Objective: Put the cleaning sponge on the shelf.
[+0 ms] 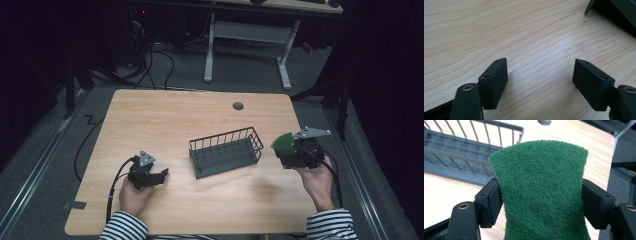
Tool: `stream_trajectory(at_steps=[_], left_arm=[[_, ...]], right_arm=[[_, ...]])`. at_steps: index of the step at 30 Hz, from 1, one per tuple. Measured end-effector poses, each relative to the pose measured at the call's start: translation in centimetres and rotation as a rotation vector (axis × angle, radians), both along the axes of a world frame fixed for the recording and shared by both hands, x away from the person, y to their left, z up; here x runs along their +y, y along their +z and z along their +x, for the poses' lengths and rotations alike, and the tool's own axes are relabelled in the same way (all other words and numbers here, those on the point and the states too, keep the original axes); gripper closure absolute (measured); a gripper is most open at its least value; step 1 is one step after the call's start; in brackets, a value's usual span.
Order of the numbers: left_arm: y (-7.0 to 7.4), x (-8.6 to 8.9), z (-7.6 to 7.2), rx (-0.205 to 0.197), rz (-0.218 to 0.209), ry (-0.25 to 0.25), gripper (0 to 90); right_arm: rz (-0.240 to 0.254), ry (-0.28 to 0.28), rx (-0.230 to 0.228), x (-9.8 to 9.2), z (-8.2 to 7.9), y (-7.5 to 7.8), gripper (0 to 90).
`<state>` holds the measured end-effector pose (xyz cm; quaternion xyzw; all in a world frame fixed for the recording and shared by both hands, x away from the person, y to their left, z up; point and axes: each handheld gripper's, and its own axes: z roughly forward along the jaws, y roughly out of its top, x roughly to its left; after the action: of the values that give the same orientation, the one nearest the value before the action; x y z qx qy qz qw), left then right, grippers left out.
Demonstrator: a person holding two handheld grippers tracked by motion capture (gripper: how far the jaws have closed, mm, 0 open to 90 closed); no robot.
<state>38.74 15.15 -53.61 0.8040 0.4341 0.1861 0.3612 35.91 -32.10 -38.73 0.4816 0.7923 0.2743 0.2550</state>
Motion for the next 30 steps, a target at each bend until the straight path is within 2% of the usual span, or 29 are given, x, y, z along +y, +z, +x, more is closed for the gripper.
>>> stream_trajectory(at_steps=[4,11,16,21,24,30], left_arm=[[0.0,0.0,0.0,-0.001,-0.001,0.001,28.6],[0.0,0.0,0.0,0.0,-0.002,0.0,28.4],[0.0,0.0,0.0,0.0,0.0,-0.001,28.5],[0.0,0.0,0.0,-0.001,-0.001,0.0,28.4],[0.0,0.0,0.0,0.0,0.0,-0.004,28.4],[0.0,0.0,0.0,0.0,0.0,-0.005,28.3]], right_arm=[[0.007,0.028,0.004,1.3,0.3,0.7,26.7],[-0.023,0.086,0.014,3.6,1.5,1.6,26.8],[0.009,0.12,0.003,4.8,2.2,2.9,26.8],[0.02,0.135,0.0,6.0,3.4,3.7,26.7],[0.001,0.142,-0.001,6.9,4.4,3.7,26.7],[0.026,0.14,0.025,8.2,6.7,2.8,26.6]])
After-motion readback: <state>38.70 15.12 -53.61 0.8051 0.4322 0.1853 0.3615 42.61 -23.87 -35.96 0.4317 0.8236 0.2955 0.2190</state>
